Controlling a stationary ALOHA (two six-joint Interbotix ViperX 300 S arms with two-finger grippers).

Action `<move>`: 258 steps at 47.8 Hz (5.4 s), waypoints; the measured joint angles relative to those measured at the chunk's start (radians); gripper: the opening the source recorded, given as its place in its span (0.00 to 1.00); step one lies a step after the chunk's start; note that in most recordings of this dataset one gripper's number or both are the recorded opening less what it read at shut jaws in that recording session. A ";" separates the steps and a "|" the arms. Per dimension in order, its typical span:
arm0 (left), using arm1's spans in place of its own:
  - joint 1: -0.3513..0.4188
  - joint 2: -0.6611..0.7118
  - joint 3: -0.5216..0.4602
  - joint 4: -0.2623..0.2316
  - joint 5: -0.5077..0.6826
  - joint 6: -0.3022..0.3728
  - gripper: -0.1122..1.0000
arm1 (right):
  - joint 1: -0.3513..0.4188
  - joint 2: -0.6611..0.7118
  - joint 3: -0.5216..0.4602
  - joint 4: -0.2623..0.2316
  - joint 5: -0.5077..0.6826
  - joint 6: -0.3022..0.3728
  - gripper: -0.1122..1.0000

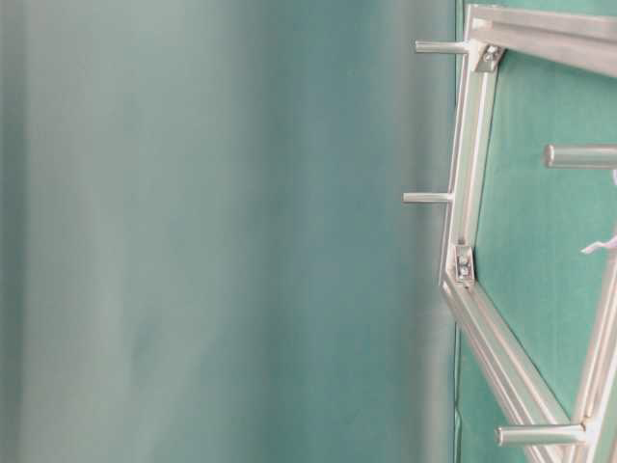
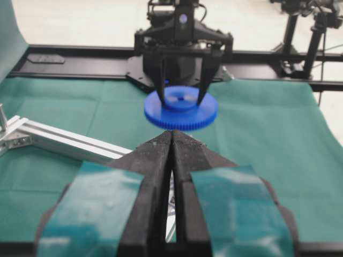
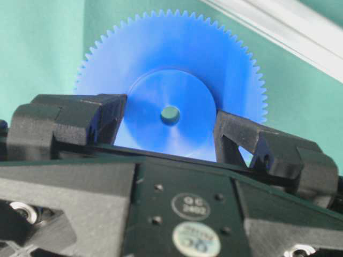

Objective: Find the location of the shaft and insert the gear.
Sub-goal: 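Lift the blue gear and carry it left toward the frame, then align the gear's center hole over a shaft on the frame, then adjust the gear position to center its hole on the shaft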

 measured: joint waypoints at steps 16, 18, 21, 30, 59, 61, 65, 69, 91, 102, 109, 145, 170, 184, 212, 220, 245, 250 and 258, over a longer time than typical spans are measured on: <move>-0.002 0.002 0.000 -0.002 0.000 0.000 0.11 | 0.002 -0.028 -0.067 -0.029 0.060 0.002 0.72; 0.000 0.002 0.000 -0.002 0.000 -0.002 0.11 | 0.002 -0.025 -0.071 -0.031 0.054 0.002 0.72; -0.002 0.000 0.000 -0.002 0.000 -0.002 0.11 | 0.000 -0.012 -0.080 -0.031 0.046 0.000 0.72; 0.000 0.002 0.000 -0.002 0.000 -0.002 0.11 | 0.002 0.049 -0.126 -0.031 0.035 0.000 0.72; -0.002 0.002 0.000 -0.003 0.006 -0.012 0.11 | 0.002 0.236 -0.310 -0.081 0.032 -0.006 0.72; -0.002 0.002 0.000 -0.005 0.009 -0.012 0.11 | 0.002 0.247 -0.319 -0.084 0.034 -0.008 0.72; 0.000 0.002 0.000 -0.003 0.015 -0.012 0.11 | 0.000 0.264 -0.337 -0.086 0.034 -0.011 0.72; 0.000 0.002 0.000 -0.003 0.021 -0.012 0.11 | 0.000 0.281 -0.353 -0.087 0.037 -0.014 0.72; -0.002 0.002 0.000 -0.005 0.044 -0.009 0.11 | -0.017 0.380 -0.405 -0.086 0.041 -0.014 0.72; -0.002 0.002 0.000 -0.005 0.058 -0.008 0.11 | -0.018 0.407 -0.416 -0.083 0.052 -0.014 0.72; -0.002 0.002 0.000 -0.005 0.066 -0.008 0.11 | -0.018 0.407 -0.416 -0.081 0.051 -0.012 0.72; 0.000 0.002 0.000 -0.005 0.066 -0.005 0.11 | 0.015 0.408 -0.416 -0.069 -0.035 -0.011 0.72; 0.000 0.002 0.000 -0.005 0.080 -0.005 0.11 | 0.014 0.433 -0.451 -0.086 -0.083 -0.071 0.72; 0.000 0.002 0.000 -0.005 0.097 -0.005 0.11 | -0.035 0.449 -0.454 -0.098 -0.106 -0.080 0.72; 0.000 0.000 0.000 -0.005 0.118 -0.003 0.11 | -0.083 0.431 -0.422 -0.143 -0.115 -0.066 0.72; -0.002 0.000 0.000 -0.005 0.118 -0.003 0.11 | -0.084 0.413 -0.397 -0.141 -0.120 -0.055 0.72; -0.002 0.000 0.000 -0.005 0.118 -0.005 0.11 | -0.061 0.379 -0.348 -0.129 -0.146 -0.034 0.72; -0.002 0.000 0.000 -0.005 0.120 -0.005 0.11 | -0.035 0.379 -0.347 -0.117 -0.164 -0.034 0.72; -0.002 0.000 0.000 -0.005 0.120 -0.005 0.11 | -0.002 0.383 -0.344 -0.101 -0.184 -0.012 0.72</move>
